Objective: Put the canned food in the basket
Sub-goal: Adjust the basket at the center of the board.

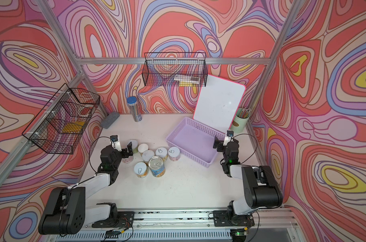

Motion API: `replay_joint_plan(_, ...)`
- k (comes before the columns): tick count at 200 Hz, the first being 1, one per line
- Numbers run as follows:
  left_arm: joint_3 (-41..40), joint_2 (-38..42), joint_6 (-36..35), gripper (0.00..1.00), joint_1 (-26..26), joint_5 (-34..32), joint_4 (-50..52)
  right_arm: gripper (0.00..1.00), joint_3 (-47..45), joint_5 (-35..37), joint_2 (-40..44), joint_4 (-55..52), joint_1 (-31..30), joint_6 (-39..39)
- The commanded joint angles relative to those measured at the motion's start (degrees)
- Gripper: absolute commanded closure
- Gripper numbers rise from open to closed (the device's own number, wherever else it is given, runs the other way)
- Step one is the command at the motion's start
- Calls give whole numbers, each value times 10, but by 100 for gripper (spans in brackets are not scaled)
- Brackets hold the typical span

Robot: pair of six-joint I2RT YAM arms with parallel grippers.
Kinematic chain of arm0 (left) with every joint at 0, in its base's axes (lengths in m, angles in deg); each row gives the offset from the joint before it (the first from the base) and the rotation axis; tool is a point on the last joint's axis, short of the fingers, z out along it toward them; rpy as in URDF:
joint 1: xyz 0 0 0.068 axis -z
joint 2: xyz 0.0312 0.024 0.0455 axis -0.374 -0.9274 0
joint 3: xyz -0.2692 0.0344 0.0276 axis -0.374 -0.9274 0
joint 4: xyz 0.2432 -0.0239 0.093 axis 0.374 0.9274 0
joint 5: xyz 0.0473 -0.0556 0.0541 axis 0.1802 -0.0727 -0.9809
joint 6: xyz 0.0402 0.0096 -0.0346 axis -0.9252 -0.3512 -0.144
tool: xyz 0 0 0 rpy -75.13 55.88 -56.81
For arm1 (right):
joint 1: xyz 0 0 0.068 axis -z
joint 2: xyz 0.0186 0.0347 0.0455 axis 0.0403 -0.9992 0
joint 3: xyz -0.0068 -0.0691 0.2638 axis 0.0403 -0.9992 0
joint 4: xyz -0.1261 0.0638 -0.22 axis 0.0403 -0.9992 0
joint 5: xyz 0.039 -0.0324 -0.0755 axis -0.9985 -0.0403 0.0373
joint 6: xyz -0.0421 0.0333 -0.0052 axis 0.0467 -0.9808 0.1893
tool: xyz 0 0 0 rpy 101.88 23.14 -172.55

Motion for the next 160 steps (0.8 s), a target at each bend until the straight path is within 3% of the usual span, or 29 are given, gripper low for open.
replay_joint_plan(1,8,37,5,1,24,-55,70,1,5,8,35,-65,2,-23)
replay_joint_plan(26,33,78,37,1,46,-94,137,2,28,15,80,-149,2,-39)
replay_joint_plan(55,68,94,97,1,50,-66,191,2,44,5,130,-219,2,-93)
replay_joint_plan(106,217,40,241,1,51,-95,402,2,104,22,177,-386,2,-234)
replay_joint_plan(135,278,-4,263,1,52,-51,464,2,146,-45,164,-446,2,-239)
replay_joint_plan(160,324,-46,261,1,52,39,482,1,185,-43,148,-515,2,-275)
